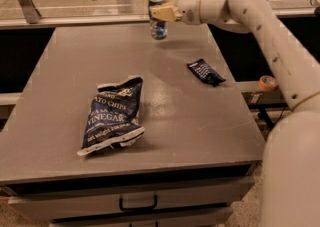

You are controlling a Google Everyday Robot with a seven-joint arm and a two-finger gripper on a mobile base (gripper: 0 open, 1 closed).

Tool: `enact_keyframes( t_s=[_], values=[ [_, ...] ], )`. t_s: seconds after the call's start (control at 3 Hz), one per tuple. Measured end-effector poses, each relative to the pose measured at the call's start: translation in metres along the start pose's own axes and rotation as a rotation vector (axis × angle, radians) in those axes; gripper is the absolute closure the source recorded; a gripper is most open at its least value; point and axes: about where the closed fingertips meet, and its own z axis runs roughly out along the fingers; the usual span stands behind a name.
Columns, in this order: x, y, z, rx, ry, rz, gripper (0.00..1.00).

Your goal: Move redbull can near rxbar blueberry

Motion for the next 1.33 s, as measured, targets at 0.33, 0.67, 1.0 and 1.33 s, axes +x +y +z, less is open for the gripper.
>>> enact_keyframes(
  t_s=[0.33, 0.67, 1.0, 1.33],
  values=[
    [0.017, 0.004, -0.044, 0.059, 0.021, 0.055, 1.0],
    [0.037, 0.013, -0.08, 0.118, 0.043, 0.106, 1.0],
    [0.048, 0.018, -0.108, 0.169, 0.059, 0.135, 0.84],
    [0.055, 0.021, -0.131, 0.214, 0.075, 0.15, 0.61]
  ],
)
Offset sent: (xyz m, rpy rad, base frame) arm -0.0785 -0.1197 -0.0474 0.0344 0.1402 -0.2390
